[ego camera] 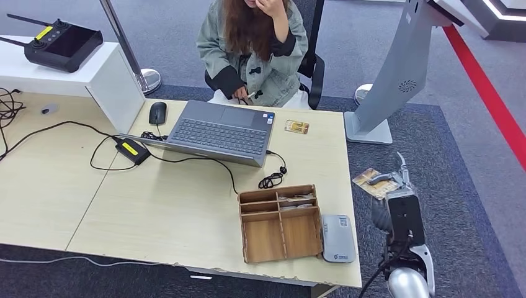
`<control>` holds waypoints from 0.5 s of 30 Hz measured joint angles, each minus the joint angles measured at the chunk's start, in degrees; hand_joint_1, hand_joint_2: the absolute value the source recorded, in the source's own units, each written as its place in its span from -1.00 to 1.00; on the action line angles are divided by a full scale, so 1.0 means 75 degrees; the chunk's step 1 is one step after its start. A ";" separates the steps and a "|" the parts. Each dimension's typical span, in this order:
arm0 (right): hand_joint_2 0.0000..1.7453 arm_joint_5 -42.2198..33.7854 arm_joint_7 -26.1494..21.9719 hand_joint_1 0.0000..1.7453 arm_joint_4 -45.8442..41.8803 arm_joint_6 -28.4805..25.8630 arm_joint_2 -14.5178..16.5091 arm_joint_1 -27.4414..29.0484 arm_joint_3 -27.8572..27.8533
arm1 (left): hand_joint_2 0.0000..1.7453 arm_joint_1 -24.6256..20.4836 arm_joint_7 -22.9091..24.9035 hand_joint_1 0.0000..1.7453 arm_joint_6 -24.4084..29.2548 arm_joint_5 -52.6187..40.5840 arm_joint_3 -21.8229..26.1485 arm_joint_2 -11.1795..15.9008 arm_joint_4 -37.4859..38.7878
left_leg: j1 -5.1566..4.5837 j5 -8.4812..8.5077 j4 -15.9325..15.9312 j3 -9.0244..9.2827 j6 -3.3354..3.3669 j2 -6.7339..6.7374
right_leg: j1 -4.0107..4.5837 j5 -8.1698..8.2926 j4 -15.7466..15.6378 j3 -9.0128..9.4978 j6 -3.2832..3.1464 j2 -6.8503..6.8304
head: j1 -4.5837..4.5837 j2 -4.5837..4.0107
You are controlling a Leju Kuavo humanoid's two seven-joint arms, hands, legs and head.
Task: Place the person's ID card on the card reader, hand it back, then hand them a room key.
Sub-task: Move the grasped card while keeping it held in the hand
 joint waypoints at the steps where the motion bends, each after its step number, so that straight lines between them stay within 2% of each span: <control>1: 1.00 -0.0028 -0.0077 1.00 0.0115 0.0012 0.0012 0.0079 -0.0046 | -1.00 0.0000 -0.0005 -1.00 -0.0001 0.0006 0.0026 0.0006 0.0000 | 0.0000 0.0000 0.0000 0.0000 0.0000 -0.0001 | 0.0000 0.0000 0.0000 0.0000 0.0000 0.0000 | 0.0001 0.0000; 7: 1.00 0.0004 -0.0492 1.00 0.1046 -0.0008 0.0226 0.0337 -0.0148 | -1.00 -0.0007 -0.0013 -1.00 -0.0002 0.0018 0.0200 0.0029 0.0000 | 0.0006 -0.0002 -0.0001 -0.0001 -0.0005 0.0000 | 0.0005 -0.0003 0.0002 0.0000 -0.0004 0.0001 | 0.0001 0.0000; 15: 1.00 0.0222 -0.0596 1.00 0.1987 -0.0127 0.0595 0.0377 -0.0061 | -1.00 -0.0010 -0.0067 -1.00 -0.0002 0.0010 0.0361 0.0063 0.0000 | 0.0009 -0.0003 -0.0002 -0.0001 -0.0006 0.0000 | 0.0008 -0.0006 0.0006 0.0000 -0.0008 0.0001 | 0.0001 0.0000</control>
